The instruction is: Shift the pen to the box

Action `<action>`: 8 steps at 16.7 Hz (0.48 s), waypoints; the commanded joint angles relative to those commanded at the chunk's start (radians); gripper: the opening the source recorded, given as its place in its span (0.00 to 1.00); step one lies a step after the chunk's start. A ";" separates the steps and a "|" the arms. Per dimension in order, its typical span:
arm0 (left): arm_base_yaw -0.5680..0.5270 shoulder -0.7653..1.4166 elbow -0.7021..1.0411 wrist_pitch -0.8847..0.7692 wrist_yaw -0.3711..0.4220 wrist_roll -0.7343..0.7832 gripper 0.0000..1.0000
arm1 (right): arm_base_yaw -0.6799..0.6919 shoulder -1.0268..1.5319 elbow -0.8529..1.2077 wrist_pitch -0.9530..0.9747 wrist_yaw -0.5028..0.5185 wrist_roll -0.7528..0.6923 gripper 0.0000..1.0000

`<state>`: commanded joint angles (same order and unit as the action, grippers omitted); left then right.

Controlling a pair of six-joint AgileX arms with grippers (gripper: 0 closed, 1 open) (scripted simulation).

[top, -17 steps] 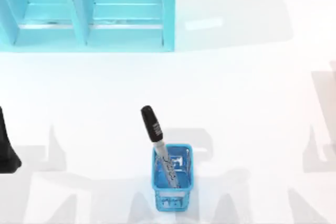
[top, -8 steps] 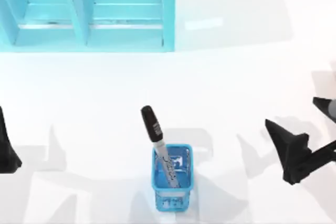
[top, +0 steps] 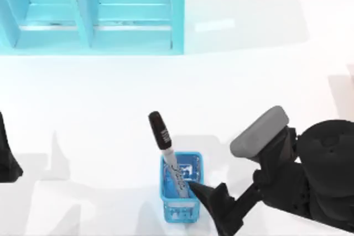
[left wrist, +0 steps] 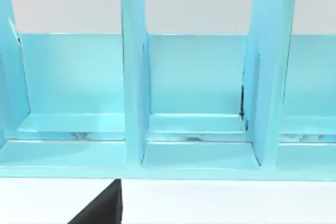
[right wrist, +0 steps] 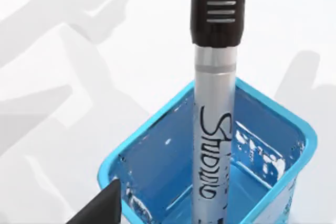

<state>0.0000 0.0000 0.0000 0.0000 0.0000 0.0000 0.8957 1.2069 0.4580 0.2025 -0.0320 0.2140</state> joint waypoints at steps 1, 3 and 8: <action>0.000 0.000 0.000 0.000 0.000 0.000 1.00 | 0.016 0.019 0.006 0.002 -0.001 0.004 1.00; 0.000 0.000 0.000 0.000 0.000 0.000 1.00 | 0.024 0.029 0.009 0.002 -0.002 0.005 1.00; 0.000 0.000 0.000 0.000 0.000 0.000 1.00 | 0.023 0.041 0.011 0.012 -0.002 0.005 1.00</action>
<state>0.0000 0.0000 0.0000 0.0000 0.0000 0.0000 0.9182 1.2478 0.4690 0.2148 -0.0335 0.2190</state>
